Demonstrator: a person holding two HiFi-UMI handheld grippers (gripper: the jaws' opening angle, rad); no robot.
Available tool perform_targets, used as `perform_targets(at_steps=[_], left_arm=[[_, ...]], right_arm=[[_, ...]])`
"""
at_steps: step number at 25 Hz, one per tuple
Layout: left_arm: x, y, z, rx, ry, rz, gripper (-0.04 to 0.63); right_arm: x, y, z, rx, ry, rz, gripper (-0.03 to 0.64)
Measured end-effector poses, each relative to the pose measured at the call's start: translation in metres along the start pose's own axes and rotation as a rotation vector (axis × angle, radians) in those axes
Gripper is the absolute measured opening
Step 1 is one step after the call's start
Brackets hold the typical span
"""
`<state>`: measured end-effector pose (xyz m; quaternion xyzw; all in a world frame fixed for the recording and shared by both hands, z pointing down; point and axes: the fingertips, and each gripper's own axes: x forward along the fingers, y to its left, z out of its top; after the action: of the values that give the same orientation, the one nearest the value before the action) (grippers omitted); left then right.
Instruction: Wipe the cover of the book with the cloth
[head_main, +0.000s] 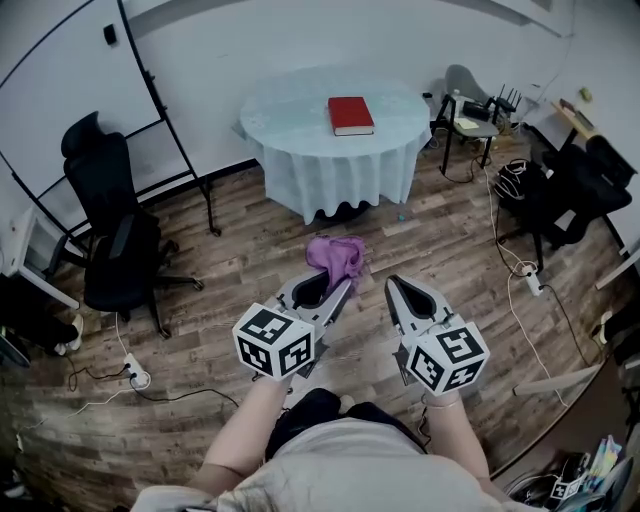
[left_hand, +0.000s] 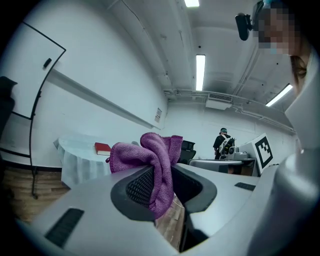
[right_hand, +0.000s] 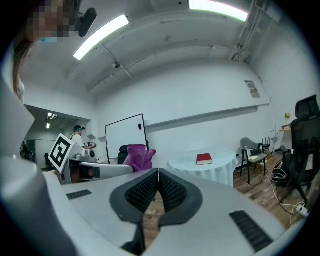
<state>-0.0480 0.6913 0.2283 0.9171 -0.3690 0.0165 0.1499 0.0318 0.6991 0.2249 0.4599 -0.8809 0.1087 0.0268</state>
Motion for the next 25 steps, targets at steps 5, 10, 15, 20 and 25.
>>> perform_targets(at_steps=[5, 10, 15, 20, 25], left_arm=[[0.006, -0.002, -0.009, -0.022, 0.005, 0.012, 0.112], [0.020, 0.010, -0.011, -0.044, 0.007, 0.010, 0.112], [0.047, 0.034, -0.011, -0.063, 0.018, -0.001, 0.112], [0.079, 0.079, 0.003, -0.069, 0.019, -0.005, 0.112], [0.110, 0.131, 0.031, -0.059, 0.003, -0.009, 0.112]], right_arm=[[-0.002, -0.005, -0.014, 0.014, 0.030, 0.021, 0.021], [0.013, -0.015, -0.022, 0.053, 0.034, 0.019, 0.022], [0.043, -0.030, -0.029, 0.065, 0.056, 0.028, 0.022], [0.095, -0.059, -0.018, 0.066, 0.055, 0.007, 0.023], [0.153, -0.084, 0.001, 0.064, 0.049, -0.003, 0.023]])
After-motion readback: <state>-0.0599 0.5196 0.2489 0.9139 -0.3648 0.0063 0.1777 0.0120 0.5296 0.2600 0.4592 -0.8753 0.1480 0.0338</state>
